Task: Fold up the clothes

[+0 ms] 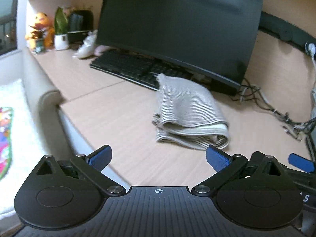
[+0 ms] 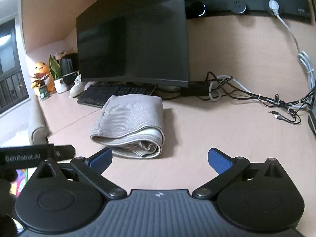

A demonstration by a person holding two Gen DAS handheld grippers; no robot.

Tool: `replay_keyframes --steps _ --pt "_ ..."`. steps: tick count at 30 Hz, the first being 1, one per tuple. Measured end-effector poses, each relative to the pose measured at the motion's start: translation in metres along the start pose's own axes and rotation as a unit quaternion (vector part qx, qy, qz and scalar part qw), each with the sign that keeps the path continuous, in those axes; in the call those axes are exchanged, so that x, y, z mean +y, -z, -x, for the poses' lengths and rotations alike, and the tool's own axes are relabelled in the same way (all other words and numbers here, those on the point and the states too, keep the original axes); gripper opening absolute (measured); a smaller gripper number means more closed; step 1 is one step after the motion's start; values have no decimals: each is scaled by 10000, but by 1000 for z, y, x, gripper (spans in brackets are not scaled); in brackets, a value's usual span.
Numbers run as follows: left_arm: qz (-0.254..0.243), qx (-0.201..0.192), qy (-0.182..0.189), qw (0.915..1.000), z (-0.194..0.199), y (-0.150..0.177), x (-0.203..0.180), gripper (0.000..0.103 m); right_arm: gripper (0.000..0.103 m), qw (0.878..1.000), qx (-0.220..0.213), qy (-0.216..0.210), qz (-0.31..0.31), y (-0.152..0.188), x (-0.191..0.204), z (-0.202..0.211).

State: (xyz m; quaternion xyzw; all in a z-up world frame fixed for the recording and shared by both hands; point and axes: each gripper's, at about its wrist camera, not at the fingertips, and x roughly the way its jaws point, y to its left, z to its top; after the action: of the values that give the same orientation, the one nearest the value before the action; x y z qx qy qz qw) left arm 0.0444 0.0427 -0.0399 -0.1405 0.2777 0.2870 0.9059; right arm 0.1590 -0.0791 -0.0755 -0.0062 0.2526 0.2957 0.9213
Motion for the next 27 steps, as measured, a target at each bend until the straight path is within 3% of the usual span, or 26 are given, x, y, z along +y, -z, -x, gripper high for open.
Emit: replay_keyframes --steps 9,27 --pt "-60 11 27 10000 19 3 3 103 103 9993 -273 166 186 0 4 12" --pt "-188 140 -26 9997 21 11 -2 103 103 9997 -191 145 49 2 1 21"
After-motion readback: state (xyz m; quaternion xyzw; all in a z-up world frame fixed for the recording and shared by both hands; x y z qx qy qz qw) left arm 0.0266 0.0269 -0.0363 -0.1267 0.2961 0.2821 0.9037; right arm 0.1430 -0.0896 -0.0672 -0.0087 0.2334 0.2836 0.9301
